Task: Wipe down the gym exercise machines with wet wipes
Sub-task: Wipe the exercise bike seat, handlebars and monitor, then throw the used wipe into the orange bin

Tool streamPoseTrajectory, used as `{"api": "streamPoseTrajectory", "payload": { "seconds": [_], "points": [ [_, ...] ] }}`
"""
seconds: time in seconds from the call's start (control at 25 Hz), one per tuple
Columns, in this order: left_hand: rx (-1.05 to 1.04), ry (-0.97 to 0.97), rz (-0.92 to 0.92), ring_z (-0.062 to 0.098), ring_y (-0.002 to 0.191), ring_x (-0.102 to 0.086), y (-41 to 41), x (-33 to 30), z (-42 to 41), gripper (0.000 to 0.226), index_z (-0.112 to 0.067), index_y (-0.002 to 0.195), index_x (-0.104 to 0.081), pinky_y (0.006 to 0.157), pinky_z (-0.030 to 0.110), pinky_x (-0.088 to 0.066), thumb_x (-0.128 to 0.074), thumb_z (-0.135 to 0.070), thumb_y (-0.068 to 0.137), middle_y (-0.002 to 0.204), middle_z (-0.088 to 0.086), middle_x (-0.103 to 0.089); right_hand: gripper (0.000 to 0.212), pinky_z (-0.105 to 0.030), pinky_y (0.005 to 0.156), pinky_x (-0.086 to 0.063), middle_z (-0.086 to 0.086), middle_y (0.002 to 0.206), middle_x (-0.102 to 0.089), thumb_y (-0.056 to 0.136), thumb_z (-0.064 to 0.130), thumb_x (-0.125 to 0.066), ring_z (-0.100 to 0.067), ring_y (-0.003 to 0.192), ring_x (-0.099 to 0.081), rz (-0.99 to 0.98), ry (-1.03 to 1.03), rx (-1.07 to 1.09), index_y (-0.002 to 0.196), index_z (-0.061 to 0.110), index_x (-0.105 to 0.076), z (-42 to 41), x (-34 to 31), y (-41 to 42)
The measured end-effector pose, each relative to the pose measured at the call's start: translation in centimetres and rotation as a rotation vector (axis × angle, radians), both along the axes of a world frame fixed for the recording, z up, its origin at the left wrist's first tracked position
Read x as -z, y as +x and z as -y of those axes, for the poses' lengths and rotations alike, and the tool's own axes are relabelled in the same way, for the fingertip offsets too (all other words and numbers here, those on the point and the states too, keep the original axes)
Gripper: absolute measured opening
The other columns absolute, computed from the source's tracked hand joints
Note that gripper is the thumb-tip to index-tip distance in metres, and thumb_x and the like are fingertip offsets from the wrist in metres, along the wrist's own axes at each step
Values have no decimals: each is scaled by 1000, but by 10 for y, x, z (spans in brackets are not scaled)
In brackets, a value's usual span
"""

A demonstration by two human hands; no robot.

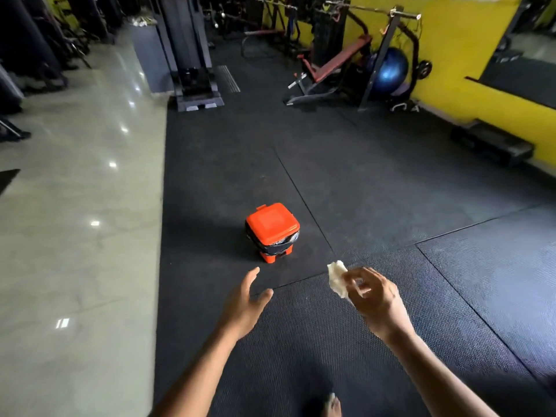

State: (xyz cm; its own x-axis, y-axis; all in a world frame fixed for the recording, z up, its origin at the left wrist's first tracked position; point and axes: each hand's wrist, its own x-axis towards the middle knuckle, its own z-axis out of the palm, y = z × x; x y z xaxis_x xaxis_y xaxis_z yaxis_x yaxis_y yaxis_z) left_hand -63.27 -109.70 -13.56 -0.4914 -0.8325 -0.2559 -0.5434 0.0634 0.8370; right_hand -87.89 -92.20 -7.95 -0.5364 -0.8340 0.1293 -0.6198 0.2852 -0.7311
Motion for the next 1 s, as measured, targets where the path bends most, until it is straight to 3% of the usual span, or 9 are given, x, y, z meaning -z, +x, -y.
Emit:
{"api": "streamPoseTrajectory", "payload": {
  "seconds": [0.12,0.16,0.24,0.36,0.44,0.64,0.8,0.92,1.0],
  "points": [
    [57,15,55,12,148,-37,-46,19,69,72,-28,155,-41,121,34,-31,-70,-49,93,159,-7,-42,10,-9,57,-46,15,80,-72,92,25,-74,6,73,-68,89,-12,77,83,28,-71,64,18,-48],
    [64,18,79,12,148,-37,-64,24,92,73,-30,154,-41,120,32,-31,-70,-52,91,157,-9,-43,11,-9,56,-45,14,78,-72,90,26,-77,6,70,-67,127,-26,99,82,27,-69,90,25,-68],
    [71,12,156,15,150,-37,-97,30,136,73,-32,151,-42,119,29,-29,-69,-56,88,158,-6,-43,16,-12,57,-47,13,79,-72,85,28,-82,4,70,-67,203,-42,126,86,27,-66,140,38,-104],
    [145,-20,258,19,148,-39,-139,20,198,63,-22,155,-42,112,21,-29,-68,-36,100,158,0,-43,21,-22,59,-53,17,84,-71,85,33,-81,2,72,-66,268,-25,143,96,30,-64,206,46,-144],
    [114,-22,253,20,147,-41,-163,17,238,62,-22,155,-43,107,19,-30,-68,-34,100,159,3,-44,18,-27,63,-56,18,90,-73,89,28,-76,0,73,-67,256,9,82,104,32,-66,250,50,-169],
    [96,-22,304,22,144,-46,-198,42,327,66,-22,156,-41,110,22,-33,-69,-37,99,158,9,-46,30,-11,64,-51,19,100,-72,92,7,-66,6,81,-68,143,101,18,111,31,-65,361,67,-238],
    [111,-7,287,21,160,-12,-221,55,399,77,-17,163,-25,123,26,-14,-66,-35,100,173,11,-12,32,-23,66,-56,18,104,-72,94,9,-65,-4,83,-71,91,151,-8,115,33,-65,437,68,-258],
    [112,2,258,22,159,-15,-241,58,447,83,-18,163,-24,122,29,-19,-67,-44,97,173,11,-11,28,-7,66,-46,23,104,-69,95,13,-65,2,88,-69,27,169,-59,110,35,-71,482,70,-273],
    [128,33,280,22,158,-19,-254,59,476,88,-19,163,-23,121,30,-22,-65,-51,93,172,10,-13,26,-4,66,-44,25,101,-68,94,13,-65,8,87,-65,31,199,-59,102,36,-73,507,71,-283]
  ]
}}
